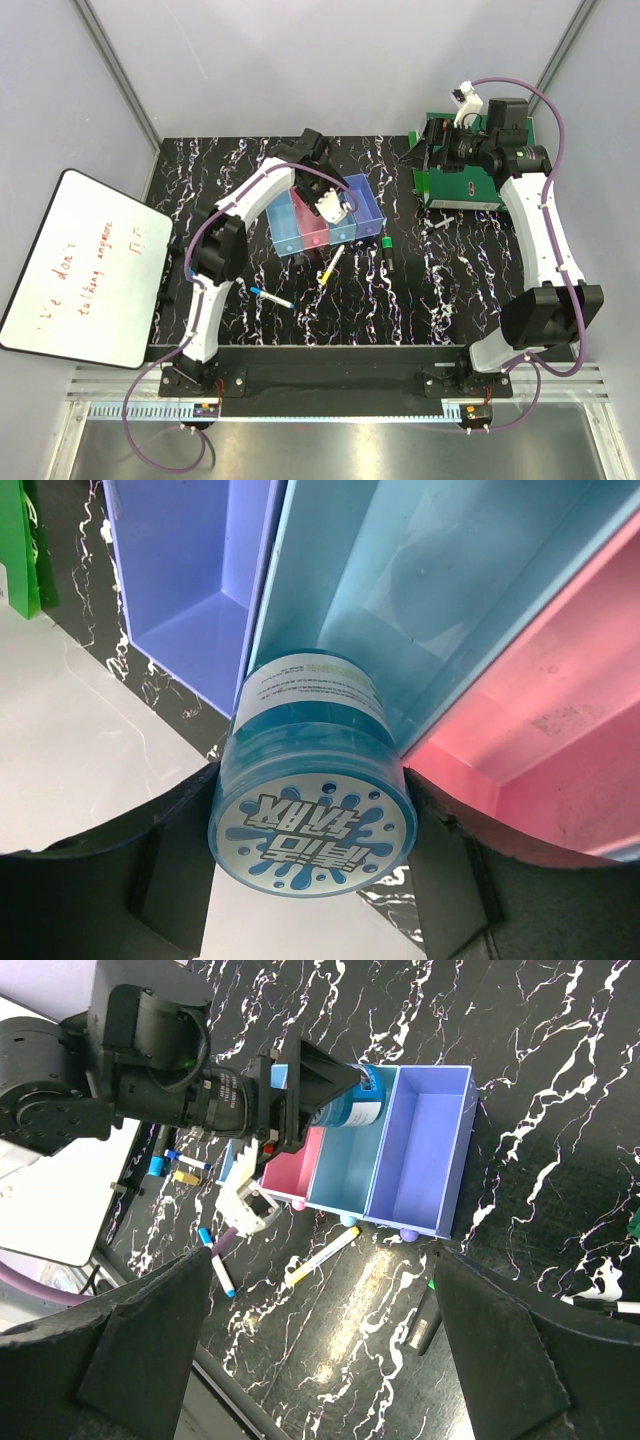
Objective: Sort the stationery into containers
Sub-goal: Place the stationery in the storage box.
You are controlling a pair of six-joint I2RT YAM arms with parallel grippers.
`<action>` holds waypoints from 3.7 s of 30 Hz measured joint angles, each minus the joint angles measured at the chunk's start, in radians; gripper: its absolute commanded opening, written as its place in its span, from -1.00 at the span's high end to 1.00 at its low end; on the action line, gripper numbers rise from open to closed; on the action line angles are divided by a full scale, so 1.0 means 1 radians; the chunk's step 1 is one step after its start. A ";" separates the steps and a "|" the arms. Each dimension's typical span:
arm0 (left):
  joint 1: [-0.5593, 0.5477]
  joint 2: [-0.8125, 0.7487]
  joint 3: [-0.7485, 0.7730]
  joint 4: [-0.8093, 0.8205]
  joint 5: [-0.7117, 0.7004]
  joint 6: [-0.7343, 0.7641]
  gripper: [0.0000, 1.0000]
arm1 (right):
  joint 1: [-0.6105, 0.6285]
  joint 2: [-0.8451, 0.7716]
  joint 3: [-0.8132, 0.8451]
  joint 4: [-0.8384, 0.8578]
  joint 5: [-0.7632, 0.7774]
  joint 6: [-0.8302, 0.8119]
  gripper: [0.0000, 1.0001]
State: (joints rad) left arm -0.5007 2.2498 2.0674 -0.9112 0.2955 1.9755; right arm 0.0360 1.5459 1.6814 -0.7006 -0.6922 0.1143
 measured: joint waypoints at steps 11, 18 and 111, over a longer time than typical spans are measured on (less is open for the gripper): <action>0.012 -0.046 0.000 -0.052 0.007 0.002 0.28 | 0.000 0.000 0.000 0.000 -0.001 0.007 -0.99; 0.014 -0.046 0.000 -0.116 0.023 0.008 0.34 | 0.000 0.000 0.000 0.000 -0.001 0.013 -1.00; 0.001 -0.123 -0.164 -0.199 -0.114 0.017 -0.49 | -0.002 -0.010 -0.016 0.001 -0.007 0.021 -1.00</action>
State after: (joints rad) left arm -0.4995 2.1269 1.9038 -1.1103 0.1810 1.9926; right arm 0.0341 1.5360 1.6657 -0.6994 -0.6994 0.1356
